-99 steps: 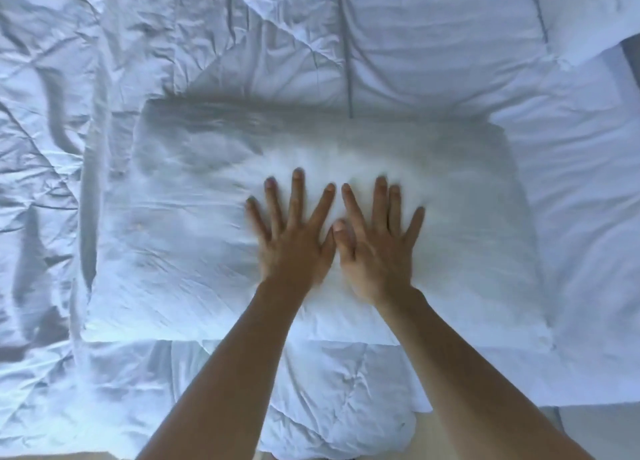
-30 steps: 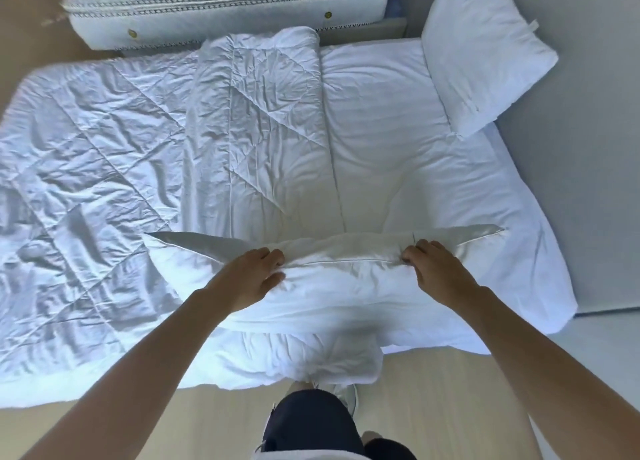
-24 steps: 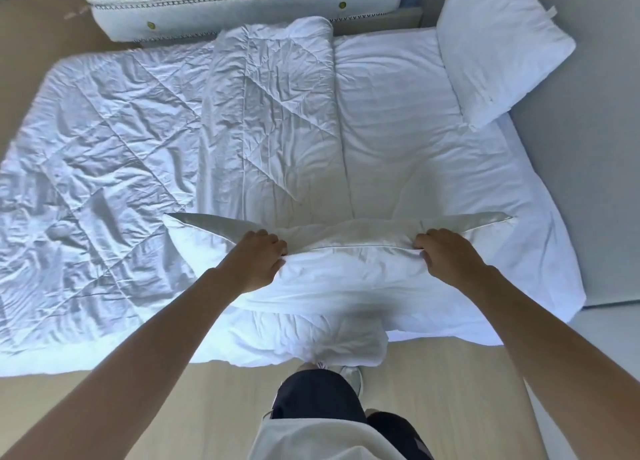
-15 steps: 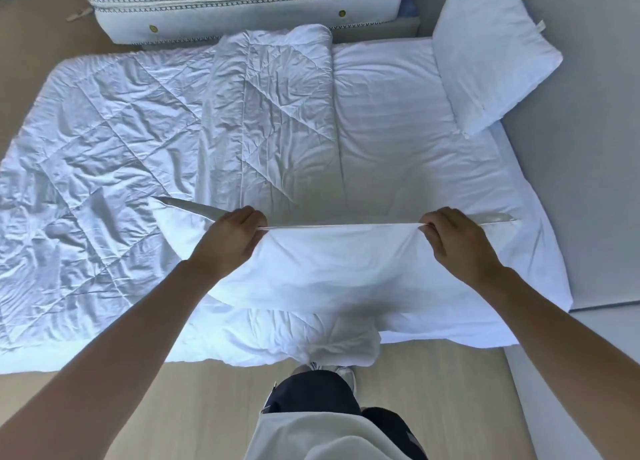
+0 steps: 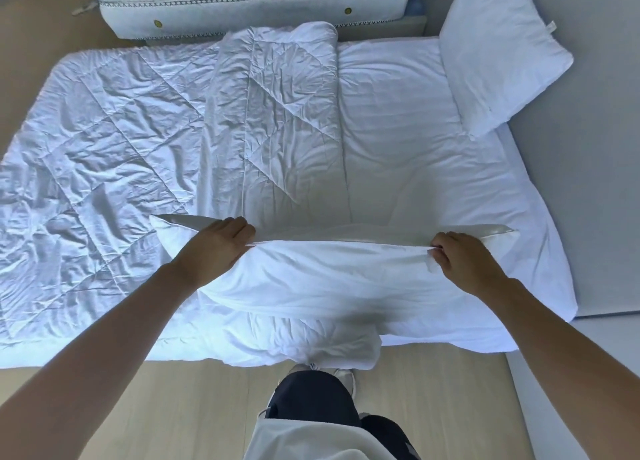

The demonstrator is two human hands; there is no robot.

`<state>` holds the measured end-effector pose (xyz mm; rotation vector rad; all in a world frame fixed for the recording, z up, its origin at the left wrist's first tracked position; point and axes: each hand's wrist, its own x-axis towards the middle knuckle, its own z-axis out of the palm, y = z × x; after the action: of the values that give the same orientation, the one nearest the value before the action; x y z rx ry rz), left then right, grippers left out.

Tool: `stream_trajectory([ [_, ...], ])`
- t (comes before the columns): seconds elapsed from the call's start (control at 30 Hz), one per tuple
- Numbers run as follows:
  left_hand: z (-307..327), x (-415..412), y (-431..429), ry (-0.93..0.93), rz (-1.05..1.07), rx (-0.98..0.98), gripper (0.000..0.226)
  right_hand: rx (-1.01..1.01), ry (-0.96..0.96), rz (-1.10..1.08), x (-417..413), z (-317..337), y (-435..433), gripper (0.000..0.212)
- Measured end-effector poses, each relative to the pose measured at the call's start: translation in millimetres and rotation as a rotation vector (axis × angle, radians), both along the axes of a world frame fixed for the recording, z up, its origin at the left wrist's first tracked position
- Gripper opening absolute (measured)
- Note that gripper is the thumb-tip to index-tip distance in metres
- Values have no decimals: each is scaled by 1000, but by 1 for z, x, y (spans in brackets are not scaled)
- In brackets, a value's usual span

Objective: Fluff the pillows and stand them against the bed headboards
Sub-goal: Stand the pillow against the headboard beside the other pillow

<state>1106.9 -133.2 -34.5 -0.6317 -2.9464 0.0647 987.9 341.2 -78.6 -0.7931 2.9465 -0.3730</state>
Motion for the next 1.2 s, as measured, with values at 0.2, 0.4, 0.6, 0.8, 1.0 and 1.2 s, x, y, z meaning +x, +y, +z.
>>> stream_trajectory([
  [0.2, -16, -14, 6, -128, 256, 223, 26, -52, -38, 80, -8, 20, -6, 22],
  [0.4, -35, -41, -8, -15, 142, 68, 33, -29, -26, -45, 6, 5, -4, 42],
  [0.6, -33, -90, -32, 81, 4, -38, 45, 46, 93, -161, -5, 8, -11, 53],
  [0.8, 0, -165, -46, 52, -124, 61, 56, -8, 88, -276, -31, 51, 7, 61],
  [1.0, 36, -251, 8, 116, -234, 40, 58, 13, 200, -377, -32, 104, 57, 71],
  [1.2, 69, -317, 114, 247, -395, -7, 64, 23, 219, -493, -5, 133, 138, 68],
])
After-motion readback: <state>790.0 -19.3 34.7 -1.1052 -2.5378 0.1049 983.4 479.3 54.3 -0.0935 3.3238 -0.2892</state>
